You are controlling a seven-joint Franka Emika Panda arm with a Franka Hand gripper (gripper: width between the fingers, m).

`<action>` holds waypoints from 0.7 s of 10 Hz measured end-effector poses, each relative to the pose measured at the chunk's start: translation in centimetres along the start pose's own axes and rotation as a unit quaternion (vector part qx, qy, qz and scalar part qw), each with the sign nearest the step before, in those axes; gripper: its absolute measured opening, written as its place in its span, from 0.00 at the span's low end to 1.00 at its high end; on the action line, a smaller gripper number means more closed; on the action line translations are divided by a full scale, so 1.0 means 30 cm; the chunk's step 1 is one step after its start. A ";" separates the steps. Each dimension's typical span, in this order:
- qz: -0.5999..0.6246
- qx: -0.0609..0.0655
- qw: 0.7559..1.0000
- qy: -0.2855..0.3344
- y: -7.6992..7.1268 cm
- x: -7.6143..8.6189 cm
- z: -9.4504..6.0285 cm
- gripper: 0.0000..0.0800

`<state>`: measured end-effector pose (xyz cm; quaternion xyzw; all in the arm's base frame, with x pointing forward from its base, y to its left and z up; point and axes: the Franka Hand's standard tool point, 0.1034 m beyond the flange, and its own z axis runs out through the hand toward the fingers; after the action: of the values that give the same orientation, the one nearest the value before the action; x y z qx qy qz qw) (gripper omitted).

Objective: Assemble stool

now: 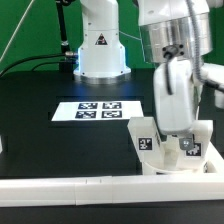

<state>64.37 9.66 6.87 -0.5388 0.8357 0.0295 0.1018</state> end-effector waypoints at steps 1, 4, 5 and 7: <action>0.025 -0.003 1.000 0.001 0.006 -0.002 0.003 0.42; 0.080 -0.003 0.997 -0.001 0.009 -0.005 0.005 0.42; 0.086 -0.004 0.996 -0.004 0.011 -0.009 0.007 0.42; 0.132 -0.007 0.991 -0.008 0.016 -0.017 0.001 0.42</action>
Offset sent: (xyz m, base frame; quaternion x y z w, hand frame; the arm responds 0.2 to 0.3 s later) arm 0.0000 0.0000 0.0000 0.0000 0.0000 0.1296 0.9916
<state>64.14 10.33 6.93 -0.4247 0.8982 0.0534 0.1000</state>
